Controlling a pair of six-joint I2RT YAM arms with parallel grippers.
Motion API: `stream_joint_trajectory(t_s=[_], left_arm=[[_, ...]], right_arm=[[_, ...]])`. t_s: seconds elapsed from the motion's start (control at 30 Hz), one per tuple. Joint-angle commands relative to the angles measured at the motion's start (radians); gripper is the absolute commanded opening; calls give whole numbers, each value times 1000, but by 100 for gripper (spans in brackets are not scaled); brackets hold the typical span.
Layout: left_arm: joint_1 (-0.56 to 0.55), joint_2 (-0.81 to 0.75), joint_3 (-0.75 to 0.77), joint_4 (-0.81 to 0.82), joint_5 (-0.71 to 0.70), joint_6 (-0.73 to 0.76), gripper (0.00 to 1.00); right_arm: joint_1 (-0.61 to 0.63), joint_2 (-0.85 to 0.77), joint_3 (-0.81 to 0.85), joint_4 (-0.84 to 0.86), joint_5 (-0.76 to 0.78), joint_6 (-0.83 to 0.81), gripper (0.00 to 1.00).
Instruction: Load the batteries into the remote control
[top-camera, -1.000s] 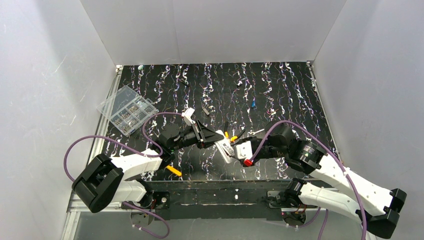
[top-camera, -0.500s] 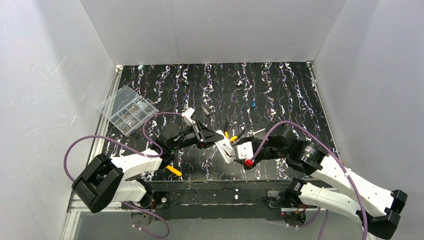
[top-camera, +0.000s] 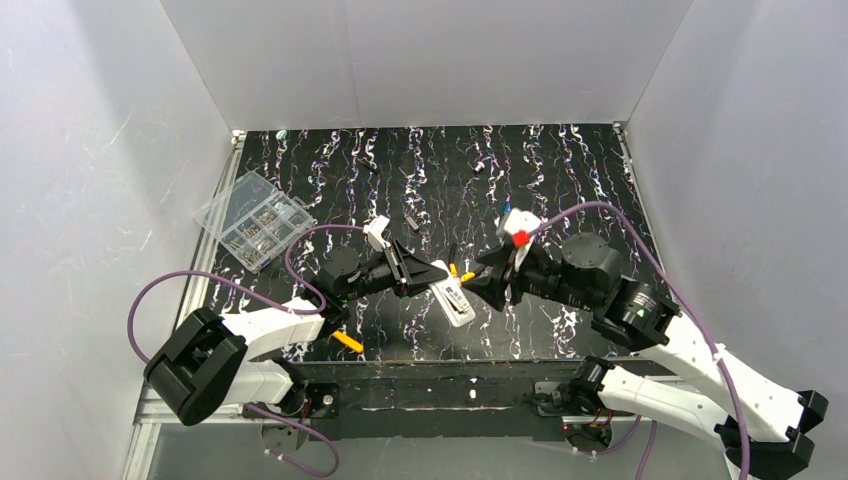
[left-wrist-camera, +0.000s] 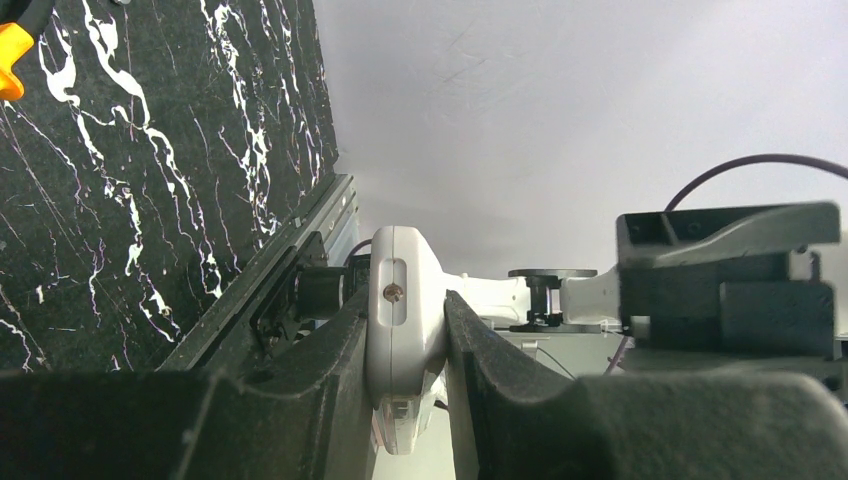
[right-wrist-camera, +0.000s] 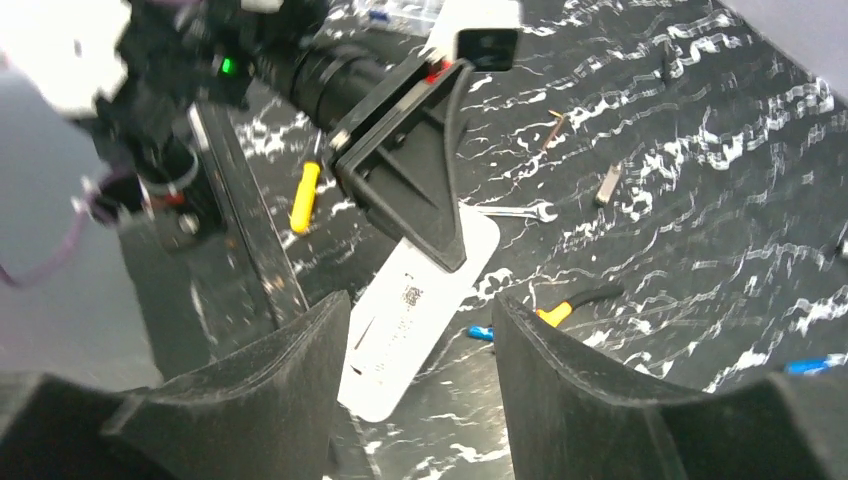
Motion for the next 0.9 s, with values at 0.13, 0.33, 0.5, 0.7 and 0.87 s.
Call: stream_joint_trajectory(t_s=[0.13, 0.33, 0.5, 0.7, 0.87], left_arm=[[-3, 1, 39, 79, 27, -6, 0], [-3, 11, 42, 79, 31, -9, 0], [-3, 12, 38, 78, 32, -11, 0], [-4, 16, 33, 80, 30, -12, 0], [-3, 14, 31, 77, 32, -12, 0]], right_arm=[[15, 51, 106, -269, 348, 563, 61], [22, 79, 57, -240, 329, 661, 77], [37, 134, 66, -206, 271, 645, 81], [73, 205, 80, -190, 237, 573, 81], [96, 235, 80, -181, 235, 511, 78]])
